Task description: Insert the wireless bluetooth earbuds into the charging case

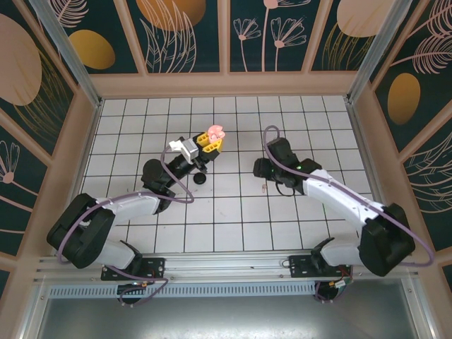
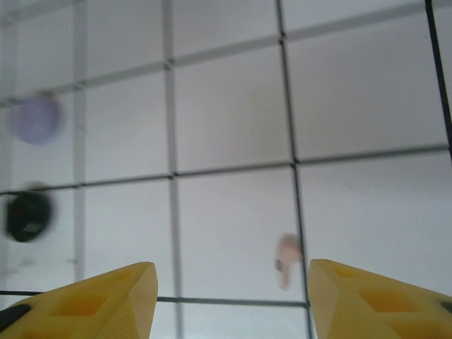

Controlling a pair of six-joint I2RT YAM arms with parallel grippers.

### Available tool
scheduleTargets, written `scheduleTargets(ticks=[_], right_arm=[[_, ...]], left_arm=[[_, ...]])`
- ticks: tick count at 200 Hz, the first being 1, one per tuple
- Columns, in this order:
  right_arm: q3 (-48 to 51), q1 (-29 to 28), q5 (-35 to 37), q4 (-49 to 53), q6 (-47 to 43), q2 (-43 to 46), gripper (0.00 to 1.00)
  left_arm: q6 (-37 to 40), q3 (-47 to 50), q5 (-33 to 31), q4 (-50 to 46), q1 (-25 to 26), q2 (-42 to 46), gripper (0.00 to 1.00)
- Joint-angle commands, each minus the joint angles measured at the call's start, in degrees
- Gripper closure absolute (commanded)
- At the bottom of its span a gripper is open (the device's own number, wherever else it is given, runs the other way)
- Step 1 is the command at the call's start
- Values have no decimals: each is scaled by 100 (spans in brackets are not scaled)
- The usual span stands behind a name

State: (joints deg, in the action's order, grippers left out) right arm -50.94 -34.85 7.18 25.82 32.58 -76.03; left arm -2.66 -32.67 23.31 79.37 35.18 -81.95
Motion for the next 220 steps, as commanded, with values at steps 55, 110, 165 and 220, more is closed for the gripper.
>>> scheduleTargets(ticks=[55, 110, 165, 220], right_arm=[[376, 37, 161, -162, 797, -759, 50], [254, 33, 214, -341, 975, -1133, 57], [121, 31, 222, -412, 977, -1531, 59], [7, 39, 207, -518, 937, -1793, 62]], left_arm=[[-109, 122, -29, 7, 24, 162, 100], [-117, 120, 3, 34, 18, 127, 100], [-89, 143, 33, 52, 21, 127, 100], [-64, 155, 58, 44, 21, 101, 100]])
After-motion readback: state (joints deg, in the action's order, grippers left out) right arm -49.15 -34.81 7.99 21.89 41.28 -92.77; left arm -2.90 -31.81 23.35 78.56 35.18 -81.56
